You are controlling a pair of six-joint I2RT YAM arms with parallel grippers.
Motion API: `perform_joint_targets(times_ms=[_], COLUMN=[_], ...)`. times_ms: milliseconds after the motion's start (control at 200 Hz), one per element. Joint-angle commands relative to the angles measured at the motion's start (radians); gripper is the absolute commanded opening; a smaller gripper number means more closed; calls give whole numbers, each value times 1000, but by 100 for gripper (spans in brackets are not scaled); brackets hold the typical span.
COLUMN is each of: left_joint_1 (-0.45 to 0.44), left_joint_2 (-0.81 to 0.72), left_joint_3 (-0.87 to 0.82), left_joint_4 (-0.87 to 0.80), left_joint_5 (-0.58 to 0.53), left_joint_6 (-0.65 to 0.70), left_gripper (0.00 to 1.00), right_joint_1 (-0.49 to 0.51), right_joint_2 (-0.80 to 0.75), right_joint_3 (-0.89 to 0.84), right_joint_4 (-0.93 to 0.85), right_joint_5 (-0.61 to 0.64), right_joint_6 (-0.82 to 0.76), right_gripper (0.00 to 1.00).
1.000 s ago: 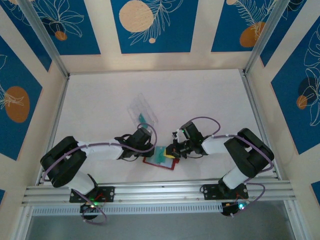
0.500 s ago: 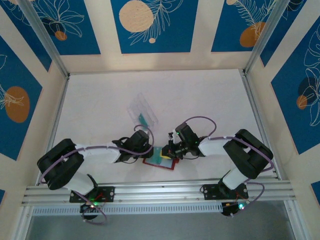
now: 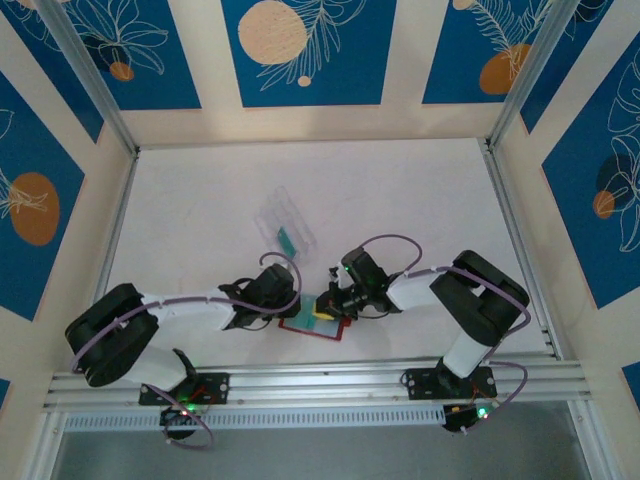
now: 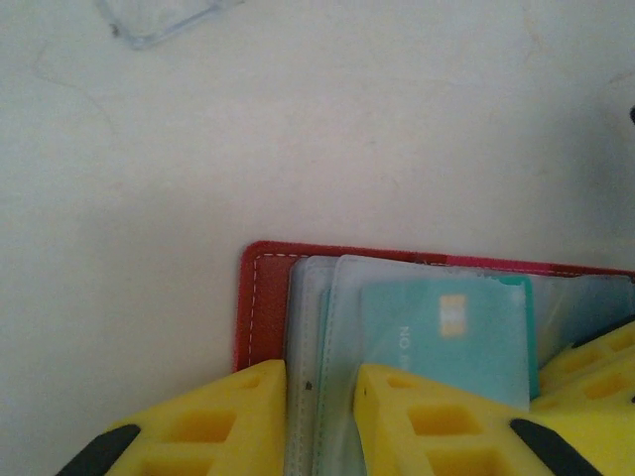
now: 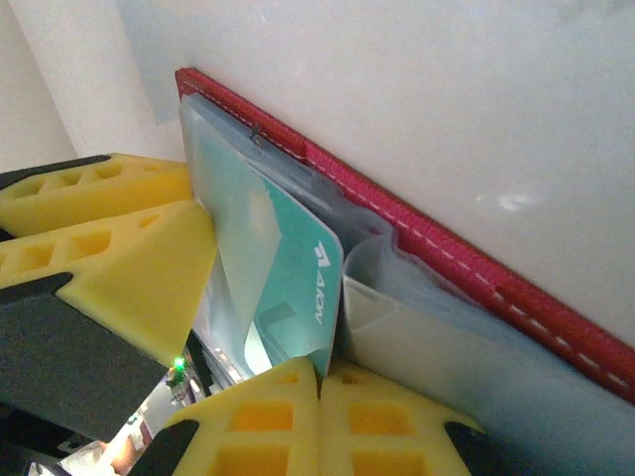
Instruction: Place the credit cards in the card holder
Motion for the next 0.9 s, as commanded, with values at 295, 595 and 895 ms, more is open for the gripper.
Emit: perform_joint_targets(times_ms=[295, 595, 895], left_joint_1=[-12, 7, 13], left_joint_2=[-52, -91, -129], left_joint_3=[-57, -58, -64], left_joint_4=[-254, -278, -276], left_joint_5=[47, 70, 97], left_joint_6=[-17, 14, 32], left_gripper=[27, 27, 26], right_joint_1=[1, 5, 16], right_joint_2=[26, -13, 2], right_joint_3=[80, 98, 132], right_joint_4=[-105, -204, -242], right_joint_5=[3, 18, 11], right_joint_6=[-69, -105, -130], right_gripper=[12, 21, 17])
